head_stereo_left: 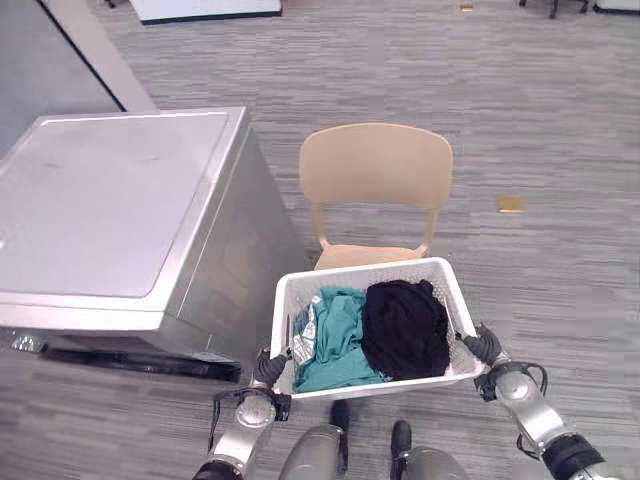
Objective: Grab the laundry basket,head to the washer,open it,put in the laundry and shut it.
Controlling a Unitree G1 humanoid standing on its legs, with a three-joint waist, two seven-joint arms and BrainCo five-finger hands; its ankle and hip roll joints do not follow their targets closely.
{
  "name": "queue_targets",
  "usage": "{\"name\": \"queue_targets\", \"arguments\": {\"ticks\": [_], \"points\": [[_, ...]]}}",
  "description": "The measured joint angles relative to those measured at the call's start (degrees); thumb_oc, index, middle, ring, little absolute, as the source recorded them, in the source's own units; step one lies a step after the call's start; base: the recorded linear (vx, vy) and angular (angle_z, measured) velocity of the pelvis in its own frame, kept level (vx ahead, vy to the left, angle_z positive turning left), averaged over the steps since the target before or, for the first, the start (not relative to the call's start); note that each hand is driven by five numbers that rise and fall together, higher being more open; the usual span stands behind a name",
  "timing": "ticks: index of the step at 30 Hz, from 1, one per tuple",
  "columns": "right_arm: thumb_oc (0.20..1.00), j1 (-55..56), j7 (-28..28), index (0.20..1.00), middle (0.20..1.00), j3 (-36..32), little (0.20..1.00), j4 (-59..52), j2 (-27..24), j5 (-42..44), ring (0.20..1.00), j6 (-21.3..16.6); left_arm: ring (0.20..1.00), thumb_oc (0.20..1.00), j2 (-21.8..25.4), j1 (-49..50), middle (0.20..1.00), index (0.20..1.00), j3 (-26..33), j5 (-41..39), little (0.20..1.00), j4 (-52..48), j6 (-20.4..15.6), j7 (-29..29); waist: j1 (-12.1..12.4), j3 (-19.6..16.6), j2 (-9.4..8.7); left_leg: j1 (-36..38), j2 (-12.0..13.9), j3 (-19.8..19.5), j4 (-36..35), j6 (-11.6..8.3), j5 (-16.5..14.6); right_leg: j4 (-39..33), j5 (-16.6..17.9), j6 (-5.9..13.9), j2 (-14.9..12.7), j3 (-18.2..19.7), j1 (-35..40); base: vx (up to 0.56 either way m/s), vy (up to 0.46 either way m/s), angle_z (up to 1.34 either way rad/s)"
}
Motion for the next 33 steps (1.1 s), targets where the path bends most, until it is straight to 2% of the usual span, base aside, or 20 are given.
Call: {"name": "queue_targets", "arguments": {"ticks": [1, 2, 4, 6, 7, 11, 12, 13, 14, 15, 26, 33], "points": [[0.2, -0.34, -0.54, 0.2, 0.2, 0.06, 0.2, 0.08, -0.73, 0.0, 0.2, 0.0, 0.2, 0.2, -0.13, -2.28, 0.2, 0.2, -1.18, -0.01, 0.2, 1.38, 0.01, 0.69, -0.56, 1.02, 0.95, 0.5, 1.48, 0.13, -5.72, 0.29, 0.71, -1.39, 0.91, 1.24, 0.08, 0.0, -0.16, -0.23, 0.294, 0.09], [0.2, -0.75, -0.64, 0.2, 0.2, 0.36, 0.2, 0.16, -1.07, 0.0, 0.2, 0.0, 0.2, 0.2, -0.12, -3.38, 0.2, 0.2, -1.84, 0.0, 0.2, 1.91, 0.01, 0.81, -0.88, 1.41, 1.55, 1.27, 1.58, 0.39, -8.63, 0.62, 1.55, -1.84, 1.22, 1.72, 0.11, 0.12, -0.27, -0.23, 0.22, -0.17], [0.2, -3.8, -2.29, 0.2, 0.2, 1.08, 0.2, 1.13, -1.35, 0.03, 0.2, -0.08, 0.2, 0.2, 0.37, -5.64, 0.2, 0.2, -3.07, 0.02, 0.2, 1.78, -0.3, 2.71, -1.66, 1.17, 3.21, -0.65, 1.89, 0.21, -11.0, 0.88, 4.47, 0.81, 1.42, 2.6, 0.65, 1.68, -6.32, -0.14, 0.16, -0.51], [0.2, -7.45, -3.48, 0.2, 0.2, 1.11, 0.2, 2.24, -0.71, 0.15, 0.2, -0.11, 0.2, 0.2, 1.72, -10.04, 0.2, 0.2, -2.71, 0.1, 0.2, 1.95, -0.34, 3.83, -1.65, 2.45, 2.97, -4.41, 1.02, 1.81, -11.35, 1.93, 8.29, 1.23, 1.87, 4.57, -0.2, 3.55, -10.88, -0.1, 0.129, -0.5], [0.2, -9.76, -4.25, 0.2, 0.2, 1.17, 0.2, 4.35, -0.36, 0.26, 0.2, -0.07, 0.2, 0.2, 2.63, -13.96, 0.2, 0.2, -3.6, 0.1, 0.2, 2.96, -0.33, 4.41, -1.83, 3.04, 2.83, -6.21, -0.59, 2.85, -12.92, 3.07, 9.84, 1.05, 2.44, 5.86, -1.41, 4.74, -13.67, -0.07, 0.088, -0.22], [0.2, -12.68, -7.17, 0.2, 0.2, 1.29, 0.2, 6.64, 1.72, 1.39, 0.2, -0.04, 0.2, 0.2, 4.21, -18.84, 0.2, 0.2, -4.96, 0.01, 0.2, 4.81, -1.44, 5.92, -2.25, 4.45, 1.52, -6.22, -3.04, 4.12, -13.03, 2.66, 9.68, -1.69, 2.98, 7.58, -4.11, 5.99, -12.96, -0.04, 0.072, -0.08], [0.2, -13.35, -7.25, 0.2, 0.2, 1.26, 0.2, 6.99, 1.52, 1.68, 0.2, -0.04, 0.288, 0.288, 4.05, -19.3, 0.288, 0.288, -4.93, 0.07, 0.288, 5.16, -1.45, 6.37, -2.23, 4.6, 1.27, -6.22, -3.23, 4.3, -13.13, 2.58, 9.62, -2.56, 3.37, 8.18, -4.28, 6.01, -12.68, -0.03, 0.059, -0.07], [0.2, -13.97, -7.21, 0.2, 0.2, 1.71, 0.2, 6.98, 1.43, 2.41, 0.2, -0.05, 0.677, 0.677, 4.01, -19.41, 0.677, 0.677, -4.93, 0.08, 0.677, 5.2, -1.42, 6.81, -2.24, 4.79, 0.95, -6.21, -3.27, 4.57, -13.14, 2.45, 9.52, -3.48, 3.7, 8.71, -4.31, 6.22, -12.31, -0.03, 0.048, -0.12], [0.492, -14.57, -7.23, 0.492, 0.492, 1.89, 0.492, 7.0, 1.6, 2.43, 0.492, -0.16, 1.0, 1.0, 3.87, -19.28, 1.0, 1.0, -5.06, 0.08, 1.0, 5.27, -1.43, 7.52, -2.27, 5.14, 0.35, -6.04, -3.21, 4.96, -13.14, 2.44, 9.51, -4.43, 4.14, 9.35, -4.28, 6.4, -11.91, -0.03, 0.048, -0.1], [1.0, -14.7, -7.25, 1.0, 1.0, 1.88, 1.0, 7.08, 1.68, 2.46, 1.0, -0.16, 1.0, 1.0, 4.18, -19.43, 1.0, 1.0, -5.04, 0.09, 1.0, 5.49, -1.43, 7.99, -2.26, 5.18, 0.28, -6.06, -3.11, 4.93, -13.15, 2.37, 9.45, -4.39, 4.16, 9.37, -4.2, 6.38, -11.9, -0.01, 0.02, -0.08], [1.0, -7.24, -7.06, 1.0, 1.0, 0.99, 1.0, 4.41, 3.6, 2.74, 1.0, -2.09, 1.0, 1.0, 4.04, -11.72, 1.0, 1.0, -1.95, 0.01, 1.0, 1.59, -1.76, 8.82, -2.49, 5.23, 0.19, -1.59, -1.85, 4.97, -13.22, 1.68, 8.37, -4.47, 3.64, 8.54, -2.86, 6.48, -7.55, 0.01, -0.007, -0.02], [1.0, -4.76, -4.37, 1.0, 1.0, -1.05, 1.0, 1.74, 3.11, 2.31, 1.0, -2.3, 1.0, 1.0, 3.7, -5.96, 1.0, 1.0, -0.25, -0.01, 1.0, -5.12, -2.94, 5.36, -2.46, 5.1, 0.13, 3.05, -1.18, 4.85, -13.28, 1.52, 7.38, -6.52, 3.53, 8.31, -2.17, 6.33, -1.82, 0.04, -0.044, 0.01]]}}
